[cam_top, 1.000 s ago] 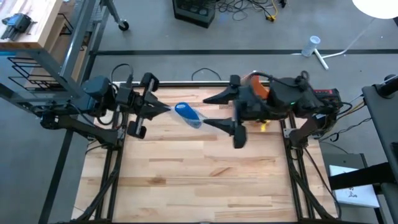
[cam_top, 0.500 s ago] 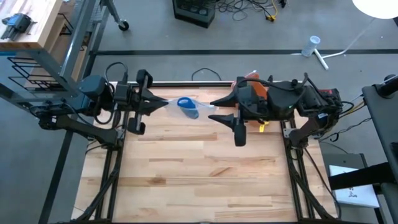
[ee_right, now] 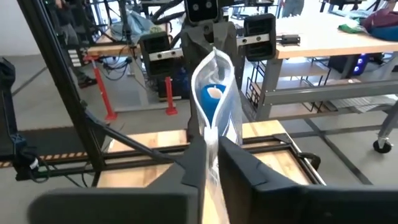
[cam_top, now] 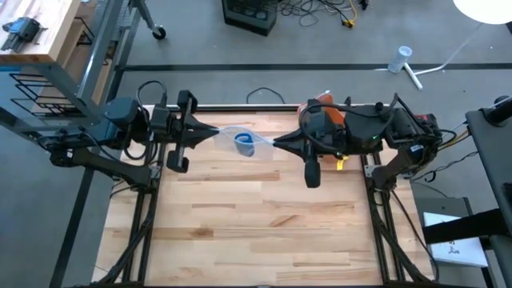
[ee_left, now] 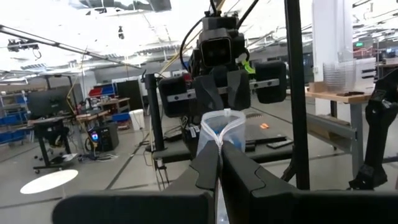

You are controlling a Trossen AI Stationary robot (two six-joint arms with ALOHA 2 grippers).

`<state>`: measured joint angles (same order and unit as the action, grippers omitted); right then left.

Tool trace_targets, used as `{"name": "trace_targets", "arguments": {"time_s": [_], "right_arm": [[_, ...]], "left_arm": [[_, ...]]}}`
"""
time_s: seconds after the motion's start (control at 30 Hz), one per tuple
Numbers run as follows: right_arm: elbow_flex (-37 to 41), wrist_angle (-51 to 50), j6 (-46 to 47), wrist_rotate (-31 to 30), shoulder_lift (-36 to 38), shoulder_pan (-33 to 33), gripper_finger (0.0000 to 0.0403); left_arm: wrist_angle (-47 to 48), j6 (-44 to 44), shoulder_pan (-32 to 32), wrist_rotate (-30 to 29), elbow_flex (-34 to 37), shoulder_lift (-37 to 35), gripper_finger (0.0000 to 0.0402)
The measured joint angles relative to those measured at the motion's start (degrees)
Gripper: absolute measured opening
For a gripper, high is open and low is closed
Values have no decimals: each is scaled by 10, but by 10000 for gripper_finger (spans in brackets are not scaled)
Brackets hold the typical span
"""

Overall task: Roll bandage
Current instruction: Close the transparent zip bag

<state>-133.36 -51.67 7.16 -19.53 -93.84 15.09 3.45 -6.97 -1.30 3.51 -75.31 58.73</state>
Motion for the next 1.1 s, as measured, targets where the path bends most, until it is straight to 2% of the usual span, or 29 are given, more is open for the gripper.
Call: {"name": "trace_targets", "arguments": {"time_s": [0.13, 0.47, 0.9, 1.1], "right_arm": [[0, -14, -6, 0, 0, 0, 4], [-1, -16, -12, 0, 0, -1, 1], [4, -42, -5, -1, 0, -1, 42], [4, -29, -10, -14, 0, -1, 37]], "left_arm": [[0, 3, 0, 0, 0, 1, 0], [1, 19, 0, 0, 0, 4, 0], [-8, 19, 0, 0, 0, 4, 0], [-8, 27, 0, 1, 0, 5, 0]]}}
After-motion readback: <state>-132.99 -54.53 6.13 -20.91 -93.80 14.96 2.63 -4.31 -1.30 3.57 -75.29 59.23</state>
